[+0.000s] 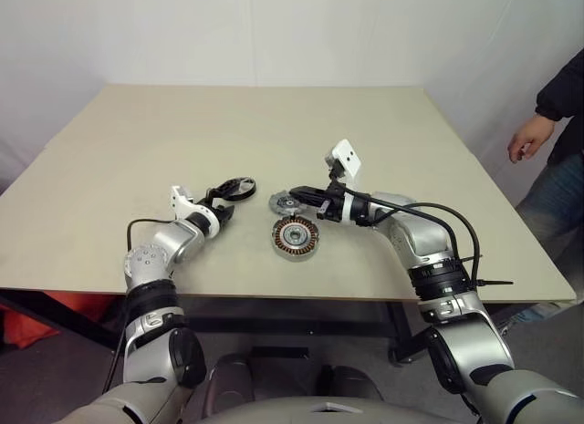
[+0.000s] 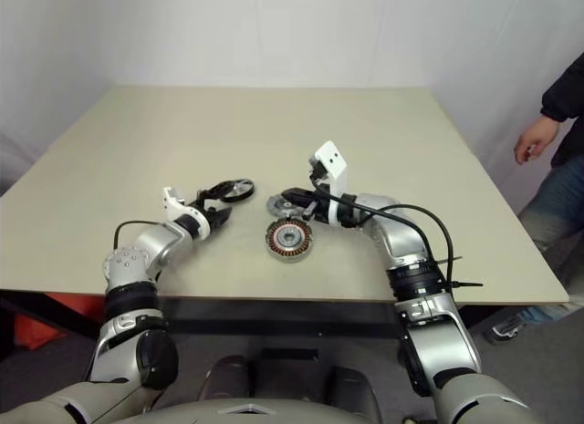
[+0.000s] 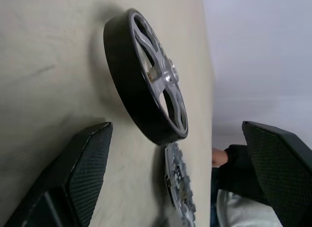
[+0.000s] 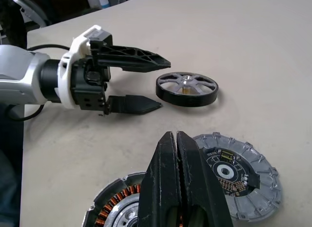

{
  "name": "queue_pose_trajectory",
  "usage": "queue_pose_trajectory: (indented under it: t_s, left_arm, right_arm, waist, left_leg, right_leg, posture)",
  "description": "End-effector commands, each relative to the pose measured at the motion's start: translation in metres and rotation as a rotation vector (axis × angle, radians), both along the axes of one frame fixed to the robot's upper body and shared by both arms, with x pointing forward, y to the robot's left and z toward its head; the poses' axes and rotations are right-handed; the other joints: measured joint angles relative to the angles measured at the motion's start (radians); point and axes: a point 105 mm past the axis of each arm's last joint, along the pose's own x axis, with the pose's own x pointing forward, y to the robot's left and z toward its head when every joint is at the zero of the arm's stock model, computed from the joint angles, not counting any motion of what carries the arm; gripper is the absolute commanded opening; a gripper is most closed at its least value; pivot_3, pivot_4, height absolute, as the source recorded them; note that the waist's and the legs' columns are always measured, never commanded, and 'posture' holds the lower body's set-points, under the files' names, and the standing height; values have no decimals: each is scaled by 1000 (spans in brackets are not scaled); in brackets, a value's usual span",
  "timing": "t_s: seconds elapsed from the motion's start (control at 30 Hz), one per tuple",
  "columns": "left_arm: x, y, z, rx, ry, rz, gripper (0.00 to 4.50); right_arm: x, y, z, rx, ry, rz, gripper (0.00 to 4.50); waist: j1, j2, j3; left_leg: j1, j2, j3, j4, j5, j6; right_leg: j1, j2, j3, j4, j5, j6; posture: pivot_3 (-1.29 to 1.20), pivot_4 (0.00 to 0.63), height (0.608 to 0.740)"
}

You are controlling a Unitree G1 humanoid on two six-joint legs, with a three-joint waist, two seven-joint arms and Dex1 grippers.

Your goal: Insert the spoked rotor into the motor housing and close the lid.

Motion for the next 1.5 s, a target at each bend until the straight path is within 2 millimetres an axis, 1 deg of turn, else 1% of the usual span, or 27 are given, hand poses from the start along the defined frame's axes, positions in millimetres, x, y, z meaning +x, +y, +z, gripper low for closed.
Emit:
queue_pose_trajectory:
  t_s: [0.03, 0.13, 0.17, 0.23, 0.33, 0.37, 0.4, 0.5, 0.57, 0.6, 0.77, 0.9, 1.0, 1.07, 1.13, 1.17, 1.2, 1.27, 1.3, 1.33, 1.4, 1.43, 1.5]
  left_arm:
    - [7, 6, 1, 2, -11, 39, 4500]
    - [9, 4, 3, -8, -23, 43, 4500]
    - [10, 5, 4, -13, -29, 48, 4321]
    - [11, 5, 5, -18, -36, 55, 3856]
    - [11, 6, 6, -18, -39, 58, 2898]
    - [11, 6, 6, -18, -41, 59, 2583]
    - [11, 7, 6, -16, -43, 59, 2583]
    - [11, 7, 8, -15, -52, 57, 2583]
    - [10, 8, 8, -13, -55, 57, 2240]
    - [10, 8, 8, -13, -56, 57, 2030]
    - [8, 9, 9, -15, -63, 55, 409]
    - [5, 10, 13, -13, -84, 39, 404]
    - [1, 11, 24, -35, -128, 28, 404]
    - [-2, 9, 37, -69, -173, 10, 404]
    - [-7, 3, 54, -106, -227, -37, 404]
    - [-9, -2, 64, -128, -261, -66, 404]
    - [-12, -11, 76, -144, -295, -119, 404]
    - [-18, -25, 89, -163, -334, -199, 404]
    - [-23, -35, 93, -168, -340, -257, 404]
    - [-29, -46, 94, -178, -337, -319, 404]
    - [-42, -65, 92, -176, -322, -434, 404]
    - [-48, -71, 90, -173, -311, -476, 404]
    - [-58, -79, 85, -166, -286, -538, 404]
  right_arm:
    - [4, -1, 15, 27, -51, -3, 50]
    - [4, -1, 15, 25, -52, -6, 50]
    - [5, -1, 15, 25, -53, -6, 17]
    - [5, -1, 15, 25, -54, -8, 0]
    - [4, -1, 15, 24, -54, -10, 0]
    - [4, -1, 14, 24, -55, -10, 0]
    - [4, -1, 14, 24, -55, -11, 0]
    - [5, -1, 14, 23, -55, -10, 0]
    - [5, -1, 14, 22, -55, -11, 0]
    - [5, -1, 14, 22, -55, -11, 0]
    - [6, -1, 13, 18, -55, -15, 0]
    - [7, -1, 11, 11, -55, -18, 0]
    - [8, -3, 9, 6, -52, -25, 0]
    - [8, -4, 8, 3, -51, -30, 0]
    - [9, -4, 6, -3, -50, -36, 0]
    - [10, -5, 5, -6, -49, -39, 0]
    - [11, -6, 4, -9, -46, -48, 0]
    - [15, -8, 2, -16, -42, -69, 0]
    - [23, -12, 1, -27, -37, -122, 0]
    - [36, -19, 0, -41, -40, -208, 0]
    - [62, -38, 0, -55, -49, -407, 0]
    - [72, -49, 1, -62, -50, -499, 0]
    - [87, -68, -1, -92, -48, -644, 0]
  waist:
    - [0, 0, 0]
    - [0, 0, 0]
    - [0, 0, 0]
    - [0, 0, 0]
    - [0, 0, 0]
    - [0, 0, 0]
    - [0, 0, 0]
    - [0, 0, 0]
    - [0, 0, 0]
    - [0, 0, 0]
    - [-1, 0, 0]
    - [-2, 0, 0]
    - [-2, 0, 0]
    - [-2, 0, 0]
    - [-2, 0, 0]
    - [-2, 0, 0]
    - [0, 0, 0]
    - [2, 0, 0]
    - [2, 0, 0]
    - [2, 0, 0]
    - [1, 0, 0]
    - [0, 0, 0]
    - [-2, 0, 0]
  left_leg:
    - [1, 0, 0, -3, 0, 0]
    - [5, 0, 0, -6, 0, 0]
    - [6, 0, 0, -7, 0, 0]
    - [6, 0, 0, -7, 0, 0]
    - [4, 0, 0, -7, 0, 0]
    - [2, 0, 0, -7, 0, 0]
    - [1, 0, 0, -7, 0, 0]
    - [-8, -1, 0, -7, -1, 1]
    - [-9, -1, 0, -7, -1, 2]
    - [-9, -1, 0, -7, -1, 3]
    - [-6, -1, 1, -7, -1, 1]
    - [-4, 0, 1, -7, 0, 1]
    - [-4, 0, 1, -7, 0, 1]
    - [-6, 0, 1, -7, 0, 1]
    - [-7, -1, 1, -7, 0, 1]
    - [-7, -1, 1, -7, 0, 1]
    - [-7, -1, 1, -7, 0, 1]
    - [-7, -1, 1, -7, 0, 1]
    - [-6, -1, 1, -7, 0, 1]
    - [-6, -1, 1, -7, 0, 1]
    - [-5, -1, 1, -6, 0, 0]
    - [-6, -1, 1, -6, 0, 0]
    - [-6, -1, 2, -6, 1, -1]
  right_leg:
    - [2, 0, 0, -3, 2, 2]
    - [8, -1, 1, -9, 3, 4]
    - [9, -1, 1, -11, 3, 4]
    - [9, -1, 1, -11, 3, 4]
    - [8, -1, 1, -11, 4, 3]
    - [7, -1, 1, -11, 6, 0]
    - [6, 0, 1, -11, 8, -4]
    - [-1, 0, 1, -12, 8, -5]
    - [-2, -1, 1, -12, 8, -6]
    - [-2, 0, 1, -12, 8, -6]
    - [0, -1, 1, -12, 8, -6]
    - [1, -1, 1, -12, 8, -5]
    - [1, -1, 1, -12, 8, -5]
    - [0, -1, 1, -12, 8, -6]
    - [-1, -1, 1, -12, 8, -6]
    - [-1, -1, 1, -12, 8, -6]
    - [-1, -1, 1, -12, 8, -6]
    - [0, -1, 1, -12, 8, -6]
    - [0, -1, 1, -12, 8, -6]
    - [0, -1, 1, -11, 8, -6]
    - [0, -1, 1, -10, 8, -7]
    - [-1, -1, 1, -10, 8, -7]
    - [-2, -1, 1, -8, 8, -7]
  posture:
    - [0, 0, 740]
    - [0, 0, 740]
    - [0, 0, 740]
    - [0, 0, 740]
    - [0, 0, 740]
    - [0, 0, 740]
    - [0, 0, 740]
    - [0, 0, 740]
    - [0, 0, 740]
    - [0, 0, 740]
    - [0, 0, 740]
    - [0, 0, 740]
    - [0, 0, 740]
    - [0, 0, 740]
    - [0, 0, 740]
    - [0, 0, 740]
    - [0, 0, 740]
    - [0, 0, 740]
    - [0, 0, 740]
    - [0, 0, 740]
    - [0, 0, 740]
    - [0, 0, 740]
    - [0, 0, 740]
